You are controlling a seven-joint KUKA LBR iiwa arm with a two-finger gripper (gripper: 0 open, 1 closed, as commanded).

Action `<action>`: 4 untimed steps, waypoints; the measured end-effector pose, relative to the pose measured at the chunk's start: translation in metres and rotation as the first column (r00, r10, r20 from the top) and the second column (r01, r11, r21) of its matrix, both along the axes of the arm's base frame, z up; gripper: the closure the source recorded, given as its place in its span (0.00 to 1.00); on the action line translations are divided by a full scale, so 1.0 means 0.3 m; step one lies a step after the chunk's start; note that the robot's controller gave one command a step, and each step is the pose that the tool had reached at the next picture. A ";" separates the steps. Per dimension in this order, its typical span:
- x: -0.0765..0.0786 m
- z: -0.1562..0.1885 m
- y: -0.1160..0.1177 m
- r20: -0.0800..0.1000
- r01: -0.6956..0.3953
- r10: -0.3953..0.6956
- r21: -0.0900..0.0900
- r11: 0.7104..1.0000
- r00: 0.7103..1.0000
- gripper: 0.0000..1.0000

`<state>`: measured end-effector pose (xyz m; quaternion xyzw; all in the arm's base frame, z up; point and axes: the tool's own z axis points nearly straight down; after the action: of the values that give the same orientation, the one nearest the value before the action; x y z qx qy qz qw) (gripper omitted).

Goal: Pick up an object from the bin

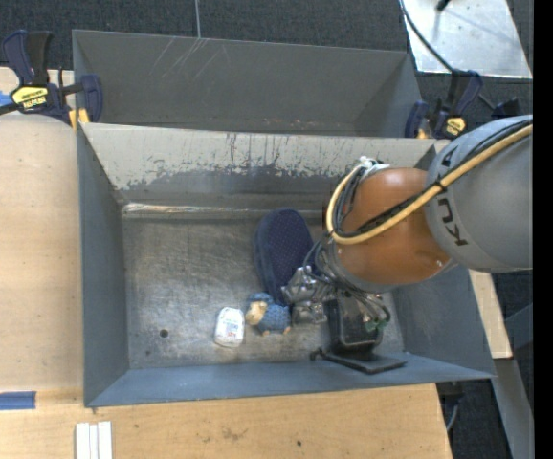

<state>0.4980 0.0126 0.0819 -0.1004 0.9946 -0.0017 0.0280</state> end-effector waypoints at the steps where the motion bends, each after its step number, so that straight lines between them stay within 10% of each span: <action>1: -0.042 -0.021 -0.007 -0.049 -0.001 0.001 -0.006 1.000 0.999 0.00; 2: 0.077 -0.018 0.140 -0.044 0.101 -0.101 -0.003 0.995 0.994 0.00; 3: 0.113 0.004 0.145 0.001 0.101 -0.101 0.008 0.995 0.995 1.00; 4: 0.093 0.376 0.142 -0.045 0.084 -0.084 -0.001 0.996 0.995 1.00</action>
Offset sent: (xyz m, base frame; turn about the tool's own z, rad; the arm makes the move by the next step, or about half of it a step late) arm 0.0000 0.0000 0.0000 0.0000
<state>0.5260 0.0553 0.1948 -0.0584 0.9983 -0.0001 0.0055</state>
